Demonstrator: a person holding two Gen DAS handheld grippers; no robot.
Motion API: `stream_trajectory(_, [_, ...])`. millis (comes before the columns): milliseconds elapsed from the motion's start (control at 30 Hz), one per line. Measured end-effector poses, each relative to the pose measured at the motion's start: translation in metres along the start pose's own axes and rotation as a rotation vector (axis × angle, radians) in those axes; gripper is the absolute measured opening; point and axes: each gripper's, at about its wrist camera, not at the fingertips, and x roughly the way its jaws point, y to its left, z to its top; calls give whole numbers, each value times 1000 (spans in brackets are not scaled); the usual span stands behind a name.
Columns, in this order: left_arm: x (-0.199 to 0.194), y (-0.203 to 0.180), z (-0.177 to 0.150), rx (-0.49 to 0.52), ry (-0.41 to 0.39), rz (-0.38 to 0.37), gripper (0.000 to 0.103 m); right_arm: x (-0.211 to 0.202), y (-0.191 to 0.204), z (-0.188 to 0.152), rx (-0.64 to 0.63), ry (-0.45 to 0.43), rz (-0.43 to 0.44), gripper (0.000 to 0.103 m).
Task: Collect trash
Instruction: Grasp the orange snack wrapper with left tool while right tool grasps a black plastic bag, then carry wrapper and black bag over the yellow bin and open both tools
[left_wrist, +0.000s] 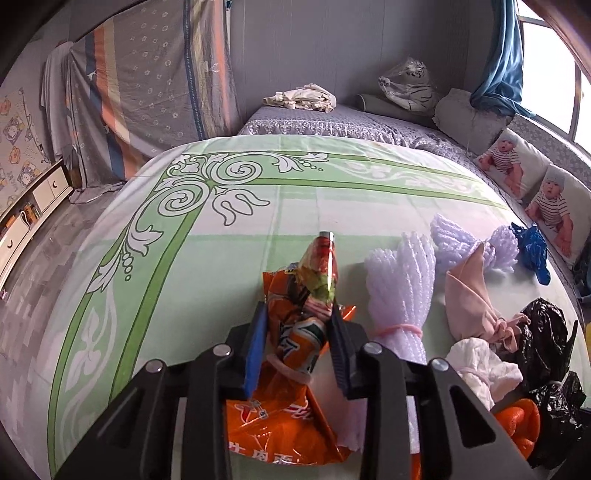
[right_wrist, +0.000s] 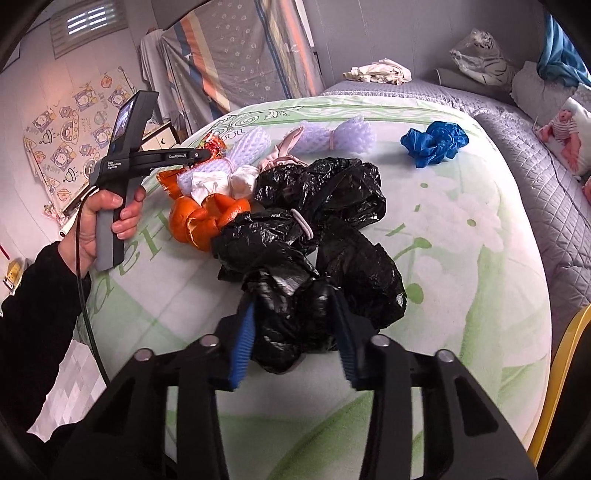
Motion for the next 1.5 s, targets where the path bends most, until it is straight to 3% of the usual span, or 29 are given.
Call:
stream_trajectory(100, [-5, 6, -1, -23, -13, 7, 30, -3, 5, 1, -18, -12, -20, 23])
stream_trajectory(300, [-25, 12, -3, -47, -60, 15, 30, -8, 0, 3, 22, -27, 5, 15])
stream_trajectory(533, [-53, 15, -2, -89, -119, -4, 30, -33, -9, 7, 82, -81, 44, 14])
stream_trajectory(700, [-76, 7, 1, -113, -156, -75, 30, -61, -11, 12, 88, -149, 41, 14])
stream_trajectory(1033, [-118, -52, 3, -36, -221, -213, 30, -132, -26, 23, 106, -325, -2, 14])
stream_trajectory(1500, [-203, -186, 7, 120, -365, -476, 30, -232, -69, 14, 153, -546, -205, 14])
